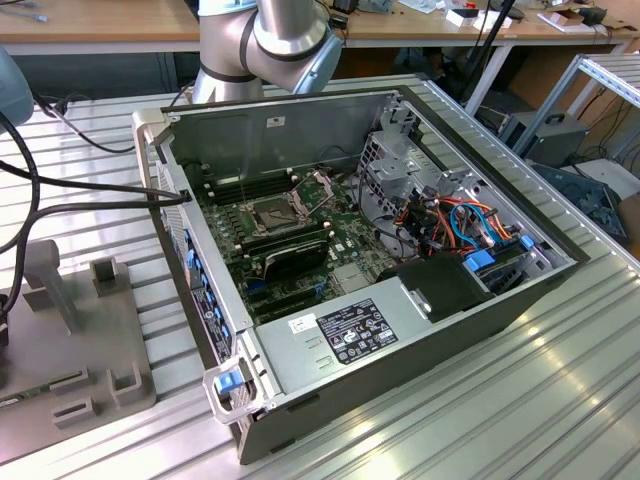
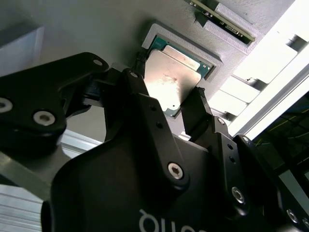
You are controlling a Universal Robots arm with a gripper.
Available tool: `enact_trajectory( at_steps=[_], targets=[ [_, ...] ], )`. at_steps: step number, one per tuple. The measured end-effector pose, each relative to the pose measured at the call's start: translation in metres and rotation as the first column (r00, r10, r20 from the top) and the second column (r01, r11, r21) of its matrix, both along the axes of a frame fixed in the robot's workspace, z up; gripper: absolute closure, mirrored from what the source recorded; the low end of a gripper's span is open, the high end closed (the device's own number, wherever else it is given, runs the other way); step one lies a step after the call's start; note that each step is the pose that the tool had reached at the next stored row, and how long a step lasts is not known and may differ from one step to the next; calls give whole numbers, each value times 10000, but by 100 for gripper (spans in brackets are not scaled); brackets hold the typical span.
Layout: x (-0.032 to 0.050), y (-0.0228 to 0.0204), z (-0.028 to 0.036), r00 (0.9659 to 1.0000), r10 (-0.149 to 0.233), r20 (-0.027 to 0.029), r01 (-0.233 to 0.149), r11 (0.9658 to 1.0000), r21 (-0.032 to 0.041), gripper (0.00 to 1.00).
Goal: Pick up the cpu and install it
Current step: 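Pick up the cpu and move it towards the insertion slot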
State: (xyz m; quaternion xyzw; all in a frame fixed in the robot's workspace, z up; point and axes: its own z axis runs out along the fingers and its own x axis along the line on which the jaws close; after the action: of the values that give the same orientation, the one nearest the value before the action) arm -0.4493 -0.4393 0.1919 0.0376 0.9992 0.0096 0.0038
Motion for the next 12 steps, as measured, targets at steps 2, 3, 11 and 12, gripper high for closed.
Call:
enact_trajectory(
  at_steps=[2, 3, 11, 12],
  targets=[
    [0, 0, 1, 10000, 0, 1, 0, 10000, 0, 45],
    [1, 1, 3, 10000, 0, 3, 0, 10000, 3, 45],
    [0, 0, 92, 10000, 0, 1, 0, 10000, -1, 45],
    [0, 0, 104, 10000, 0, 1, 0, 10000, 0, 45]
  ],
)
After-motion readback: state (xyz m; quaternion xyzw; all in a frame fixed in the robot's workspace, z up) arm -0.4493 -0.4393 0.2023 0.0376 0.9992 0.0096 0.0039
